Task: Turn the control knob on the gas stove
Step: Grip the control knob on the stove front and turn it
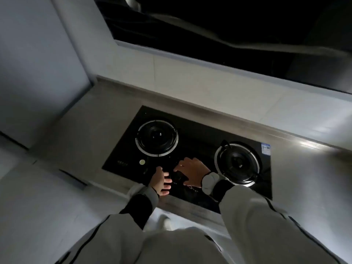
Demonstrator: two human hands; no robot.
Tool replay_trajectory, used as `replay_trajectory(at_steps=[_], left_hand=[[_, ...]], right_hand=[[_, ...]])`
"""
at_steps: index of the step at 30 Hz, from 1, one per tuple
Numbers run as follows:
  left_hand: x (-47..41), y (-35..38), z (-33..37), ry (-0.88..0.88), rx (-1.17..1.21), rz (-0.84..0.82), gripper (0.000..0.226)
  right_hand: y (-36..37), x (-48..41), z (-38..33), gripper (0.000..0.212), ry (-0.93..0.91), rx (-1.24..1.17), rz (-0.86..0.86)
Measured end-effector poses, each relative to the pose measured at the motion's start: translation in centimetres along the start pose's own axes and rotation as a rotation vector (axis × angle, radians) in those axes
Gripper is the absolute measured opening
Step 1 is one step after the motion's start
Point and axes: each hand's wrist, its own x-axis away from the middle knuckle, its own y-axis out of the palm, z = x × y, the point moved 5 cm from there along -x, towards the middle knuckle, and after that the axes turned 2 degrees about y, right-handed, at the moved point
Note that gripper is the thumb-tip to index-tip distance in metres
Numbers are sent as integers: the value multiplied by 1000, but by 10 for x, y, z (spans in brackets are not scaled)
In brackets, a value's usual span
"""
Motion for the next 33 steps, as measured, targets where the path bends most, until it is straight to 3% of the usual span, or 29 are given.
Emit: replay_trajectory(at_steps=[11,19,33], left_hand=[[-6,6,-18,-19,38,-22,85],[-13,8,-31,20,133,-40,83],[-16,12,-23,39,9,-44,70]], right_hand=[[-9,-27,-6,53,-248,285,-100],[-19,-48,-15,47,-431,415,-165],[-5,-40,1,44,-190,166,-39]])
